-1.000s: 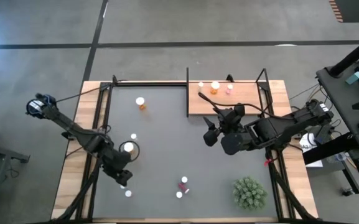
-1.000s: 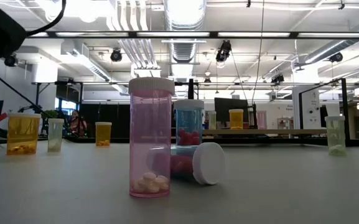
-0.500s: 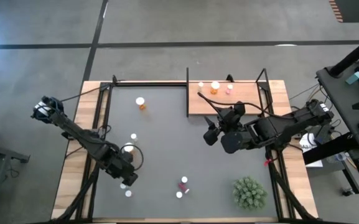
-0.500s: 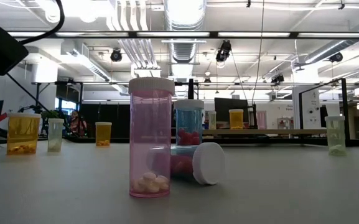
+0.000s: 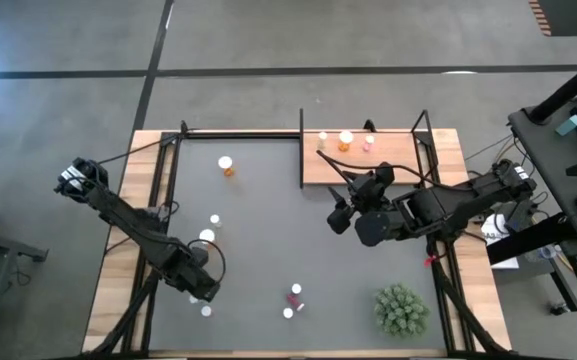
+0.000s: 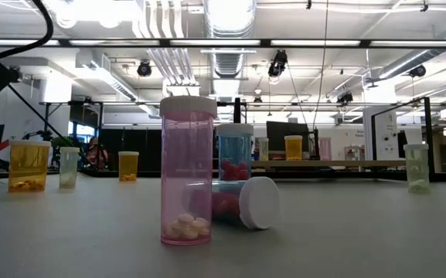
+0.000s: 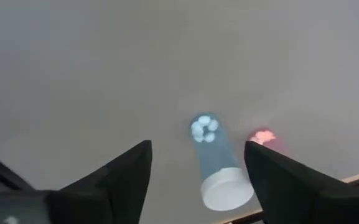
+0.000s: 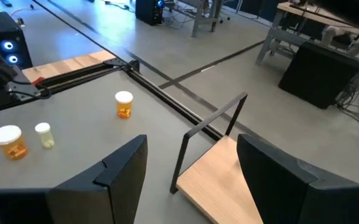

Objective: Pick and place medicine bottles onto shelf by color
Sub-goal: Put the bottom left blue medicine bottle on the shelf

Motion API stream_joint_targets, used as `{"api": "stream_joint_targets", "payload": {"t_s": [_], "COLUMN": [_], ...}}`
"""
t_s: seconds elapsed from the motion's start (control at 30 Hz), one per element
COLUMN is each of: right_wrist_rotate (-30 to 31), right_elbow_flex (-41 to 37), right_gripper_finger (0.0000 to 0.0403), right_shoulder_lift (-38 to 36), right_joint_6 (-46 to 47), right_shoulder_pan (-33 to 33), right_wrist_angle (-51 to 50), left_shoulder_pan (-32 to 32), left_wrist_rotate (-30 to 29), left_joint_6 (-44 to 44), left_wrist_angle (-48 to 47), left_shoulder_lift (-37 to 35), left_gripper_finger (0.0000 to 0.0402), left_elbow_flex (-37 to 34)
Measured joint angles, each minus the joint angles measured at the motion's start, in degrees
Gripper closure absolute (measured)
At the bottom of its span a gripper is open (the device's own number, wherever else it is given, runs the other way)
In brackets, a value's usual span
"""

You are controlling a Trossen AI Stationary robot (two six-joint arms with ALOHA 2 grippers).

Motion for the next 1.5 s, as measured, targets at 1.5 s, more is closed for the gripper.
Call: {"api": "stream_joint_targets", "payload": {"t_s": [1.5], "right_wrist_rotate": [0.0], "right_elbow_flex": [0.0], "right_gripper_finger": [0.0165], "right_shoulder_lift": [0.0], "right_joint_6": [-2.9], "right_shoulder_pan": [-1.3], "right_wrist_angle": [0.0], "left_shoulder_pan": [-3.7], "left_wrist_rotate": [1.1], "left_joint_6": [-8.8], "left_wrist_angle": [6.2], "left_shoulder_lift": [4.1], "left_gripper_finger": [0.0228], "left_elbow_flex": [0.5]}}
